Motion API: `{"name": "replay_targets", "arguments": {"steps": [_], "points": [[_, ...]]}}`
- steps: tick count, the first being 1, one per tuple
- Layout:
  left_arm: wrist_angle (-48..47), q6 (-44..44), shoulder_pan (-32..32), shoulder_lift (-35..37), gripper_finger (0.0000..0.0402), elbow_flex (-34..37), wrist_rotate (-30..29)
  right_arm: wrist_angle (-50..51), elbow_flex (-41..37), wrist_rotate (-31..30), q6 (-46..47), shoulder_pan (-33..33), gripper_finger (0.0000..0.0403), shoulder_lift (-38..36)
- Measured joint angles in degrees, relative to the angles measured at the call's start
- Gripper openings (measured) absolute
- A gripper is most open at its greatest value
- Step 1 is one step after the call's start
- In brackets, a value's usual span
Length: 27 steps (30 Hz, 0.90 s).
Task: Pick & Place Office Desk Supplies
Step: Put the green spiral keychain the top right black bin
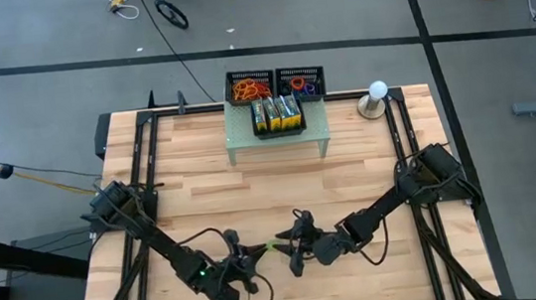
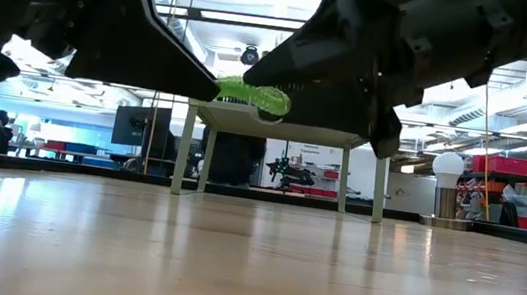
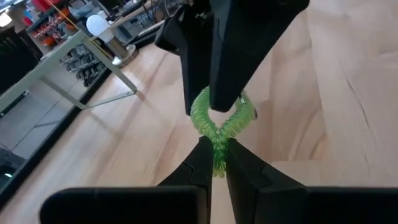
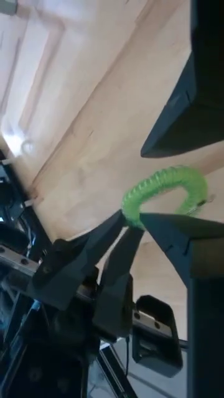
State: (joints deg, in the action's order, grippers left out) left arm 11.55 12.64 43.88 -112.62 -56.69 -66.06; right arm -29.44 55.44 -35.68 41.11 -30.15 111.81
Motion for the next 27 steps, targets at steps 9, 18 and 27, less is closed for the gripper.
{"name": "replay_targets", "arguments": {"steps": [9, 18, 27], "points": [[0.3, -0.2, -0.1, 0.0, 0.0049, 0.0, -2.6, -3.1, 0.0, 1.4, -10.1, 0.2, 0.0052, 0.0], [-4.9, 2.2, -0.8, 2.4, 0.0133, 0.0, 1.3, -1.4, 0.0, 2.0, -21.5, 0.6, 0.0026, -2.0], [-8.0, 12.0, -4.6, 13.8, 0.0157, 10.6, 11.3, 27.6, 0.0, -4.6, -25.4, 2.7, 0.0027, -23.1]]}}
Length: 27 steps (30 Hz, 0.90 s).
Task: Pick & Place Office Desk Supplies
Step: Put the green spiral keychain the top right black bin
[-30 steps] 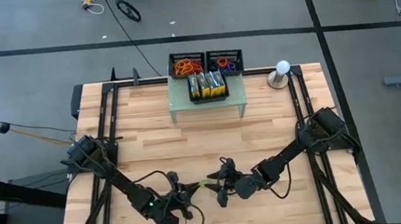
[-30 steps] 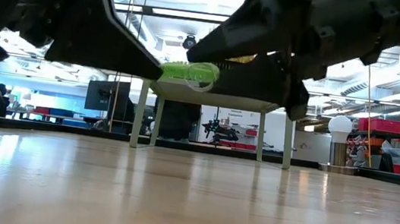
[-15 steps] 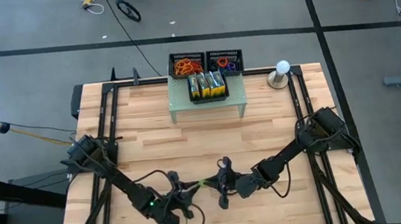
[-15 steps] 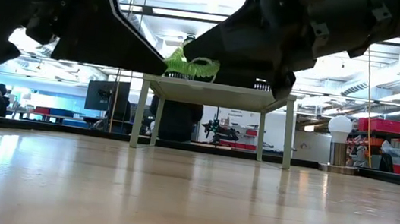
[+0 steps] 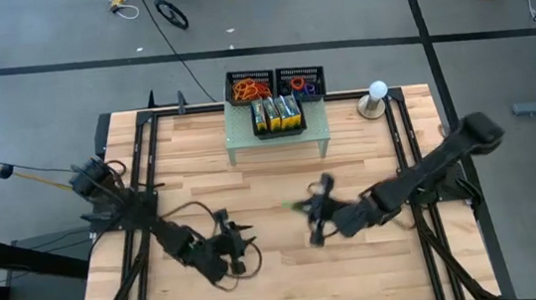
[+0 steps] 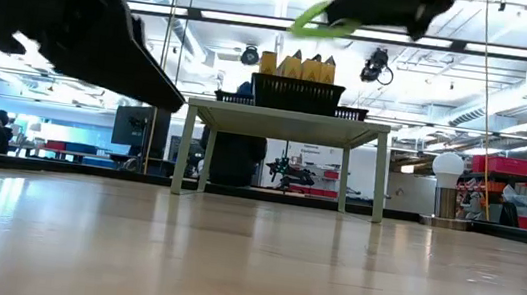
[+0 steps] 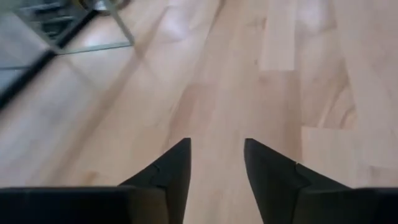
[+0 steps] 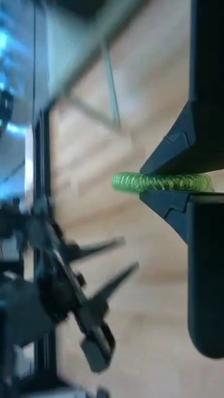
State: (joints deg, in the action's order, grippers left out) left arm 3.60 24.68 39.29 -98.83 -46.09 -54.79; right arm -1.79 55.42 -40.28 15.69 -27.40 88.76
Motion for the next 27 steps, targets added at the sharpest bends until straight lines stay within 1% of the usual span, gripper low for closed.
{"name": "replay_targets", "arguments": {"steps": [3, 5, 6, 9, 11, 12, 14, 16, 19, 20, 23, 25, 27], "points": [[14.2, -5.4, -2.9, 2.7, 0.0135, 7.7, 6.7, 9.3, 0.0, -4.3, -0.1, 1.8, 0.0026, -8.2], [26.2, -10.8, -5.6, 4.1, 0.0119, 13.1, 13.6, 15.1, 0.0, -6.8, -0.2, 4.3, 0.0026, -13.6], [32.5, -13.6, -7.2, 4.7, 0.0110, 15.7, 17.3, 16.5, 0.0, -7.9, -0.2, 6.1, 0.0026, -16.0], [48.6, -19.7, -13.2, 6.9, 0.0083, 22.3, 28.3, 20.0, 0.0, -8.3, -2.2, 13.8, 0.0025, -22.6], [54.6, -21.8, -17.9, 9.4, 0.0065, 26.1, 33.9, 19.4, 0.0, -7.1, -4.6, 20.8, 0.0025, -25.7], [56.4, -22.3, -20.4, 10.6, 0.0056, 27.3, 36.4, 19.4, 0.5, -5.5, -6.0, 24.8, 0.0025, -26.6], [58.1, -22.8, -25.4, 13.9, 0.0040, 29.8, 40.4, 19.0, 2.2, -0.3, -7.7, 33.2, 0.0025, -27.1], [58.2, -23.7, -29.6, 17.1, 0.0025, 31.1, 43.6, 19.0, 4.0, 7.4, -8.0, 42.1, 0.0025, -26.5], [58.3, -26.7, -33.3, 22.4, 0.0008, 33.1, 44.3, 17.8, 5.8, 19.5, -6.9, 54.1, 0.0025, -22.7], [58.2, -27.5, -34.5, 24.2, 0.0006, 33.8, 44.3, 18.6, 6.1, 22.3, -6.6, 57.6, 0.0025, -21.0], [57.6, -28.4, -37.1, 29.6, 0.0008, 35.9, 44.5, 18.3, 7.7, 30.6, -5.4, 65.0, 0.0025, -15.5], [57.4, -28.8, -38.6, 32.8, 0.0013, 37.5, 44.5, 17.9, 9.0, 33.9, -4.8, 67.8, 0.0025, -12.0], [56.5, -28.8, -39.8, 35.5, 0.0015, 38.7, 44.6, 17.9, 10.3, 36.3, -4.6, 69.1, 0.0027, -8.9]]}}
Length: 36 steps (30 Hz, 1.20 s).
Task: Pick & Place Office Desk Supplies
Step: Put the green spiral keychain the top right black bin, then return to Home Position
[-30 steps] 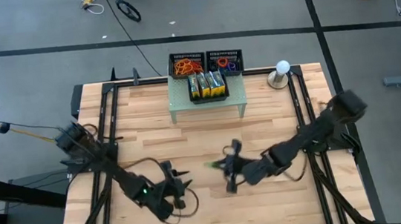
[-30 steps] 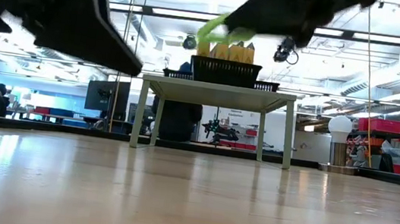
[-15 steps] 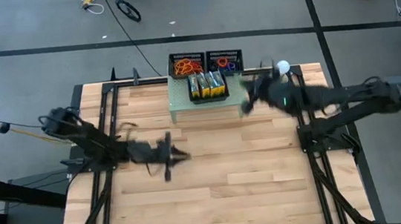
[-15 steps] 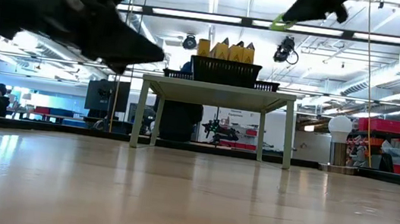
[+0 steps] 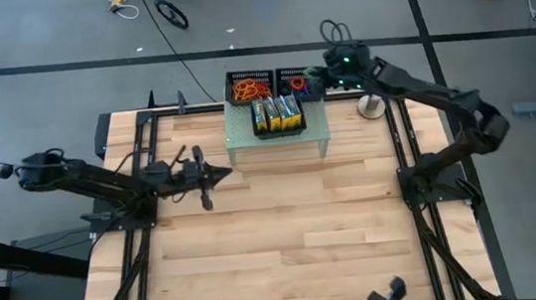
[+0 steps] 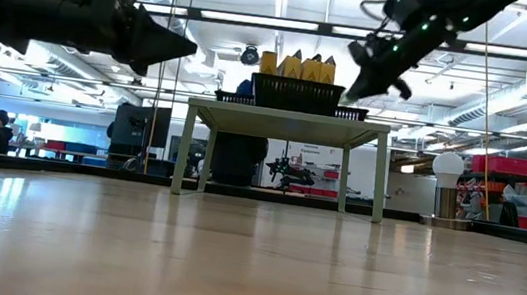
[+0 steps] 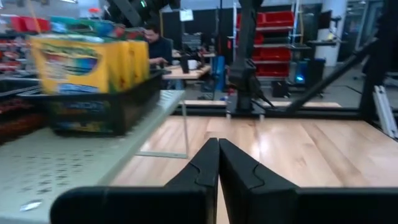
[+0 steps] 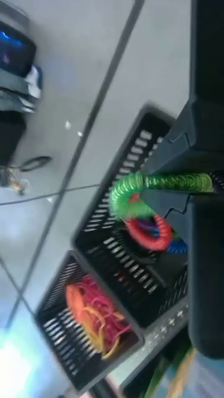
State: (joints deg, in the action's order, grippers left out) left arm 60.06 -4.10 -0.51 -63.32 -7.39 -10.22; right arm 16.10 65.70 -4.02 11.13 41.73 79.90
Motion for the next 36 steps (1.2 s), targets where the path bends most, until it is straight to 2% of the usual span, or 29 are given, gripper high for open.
{"name": "replay_targets", "arguments": {"steps": [4, 8, 14, 18, 20, 22, 28, 36], "points": [[-2.7, -0.8, -1.3, 4.2, 0.0012, 1.3, 0.0, -0.6, 2.5, 2.2, 0.0, 0.1, 0.0046, 3.8], [-5.7, -2.0, -1.6, 7.7, 0.0009, 2.5, -0.1, -0.7, 3.0, 1.6, 0.0, -0.6, 0.0085, 5.7], [-8.1, -2.5, -2.6, 16.3, 0.0009, 7.0, -0.7, -0.7, 3.0, 0.2, 0.2, -1.1, 0.0167, 4.6], [-16.6, -1.6, -4.4, 23.4, 0.0008, 7.0, 2.3, -0.1, 3.0, 0.5, -2.3, -1.6, 0.0198, 1.6], [-20.6, -1.2, -5.8, 26.8, 0.0008, 7.0, 5.7, 1.0, 2.9, 0.6, -5.6, -3.0, 0.0189, -0.9], [-24.4, -1.3, -7.3, 30.6, 0.0008, 7.0, 8.2, 0.9, 1.3, 1.3, -9.7, -5.1, 0.0161, -4.0], [-33.6, -2.0, -11.5, 43.3, 0.0008, 7.0, 10.5, -8.1, -11.5, 8.9, -15.9, -10.5, 0.0020, -14.9], [-47.9, -1.9, -14.2, 62.5, 0.0014, 7.0, 11.7, -21.8, -33.5, 14.7, -17.0, -15.7, 0.0014, -30.0]]}}
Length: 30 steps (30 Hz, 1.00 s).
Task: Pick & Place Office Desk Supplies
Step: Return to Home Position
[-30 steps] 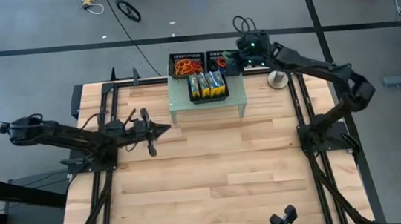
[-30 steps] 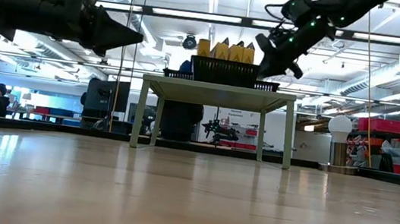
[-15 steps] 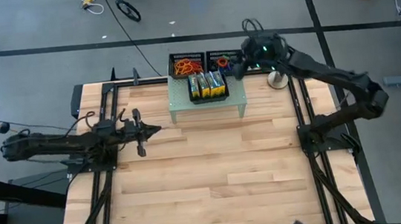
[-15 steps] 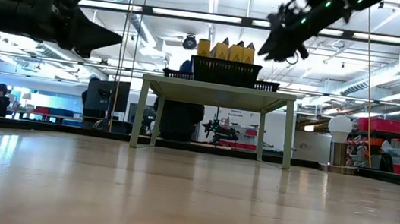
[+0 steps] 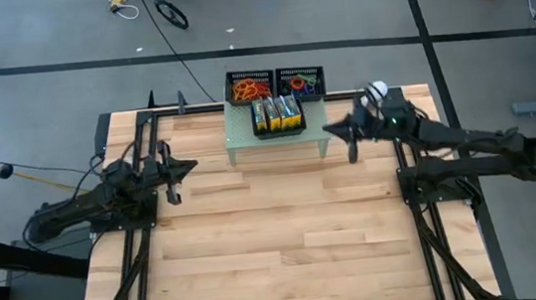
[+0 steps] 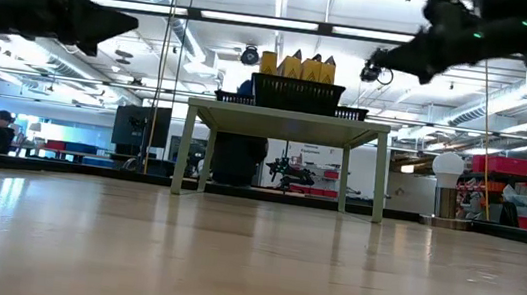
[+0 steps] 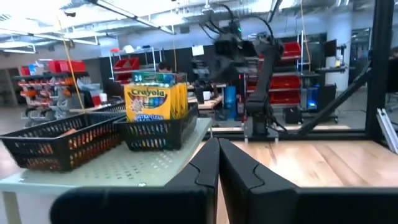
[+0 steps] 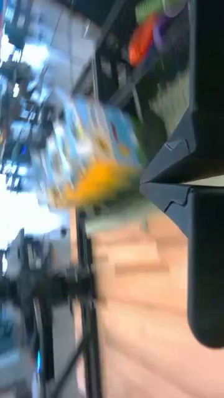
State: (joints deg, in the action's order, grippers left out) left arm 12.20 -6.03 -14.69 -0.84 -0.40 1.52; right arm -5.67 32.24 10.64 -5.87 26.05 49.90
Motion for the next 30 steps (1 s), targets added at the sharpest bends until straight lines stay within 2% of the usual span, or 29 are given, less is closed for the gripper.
{"name": "replay_targets", "arguments": {"steps": [7, 9, 15, 19, 25, 27, 30], "points": [[-5.6, -0.2, -0.4, 0.8, 0.0019, 0.0, 0.2, -10.3, -14.0, 5.7, 2.0, -1.6, 0.0006, -11.7], [-4.8, -0.4, -0.4, 0.8, 0.0018, 0.0, 0.2, -11.6, -17.0, 5.9, 2.2, -1.8, 0.0004, -14.8], [-3.6, -0.9, -0.4, 0.8, 0.0019, 0.0, -1.1, -11.3, -25.3, -2.3, 3.9, -4.7, 0.0003, -25.5], [-3.6, -0.2, -0.4, 0.8, 0.0019, 0.0, -1.1, -7.7, -27.0, -9.0, 4.5, -7.7, 0.0002, -32.8], [-5.2, 1.2, -0.5, 0.8, 0.0019, 0.0, -2.1, 3.4, -27.0, -13.8, 4.1, -10.5, 0.0001, -44.7], [-8.3, 1.1, -0.5, 0.8, 0.0019, 0.0, -4.5, 6.5, -27.0, -14.9, 4.5, -10.5, 0.0001, -49.0], [-9.9, 2.3, -0.6, 0.8, 0.0019, 0.0, -6.6, 7.1, -27.3, -14.8, 4.7, -10.5, 0.0005, -49.7]]}}
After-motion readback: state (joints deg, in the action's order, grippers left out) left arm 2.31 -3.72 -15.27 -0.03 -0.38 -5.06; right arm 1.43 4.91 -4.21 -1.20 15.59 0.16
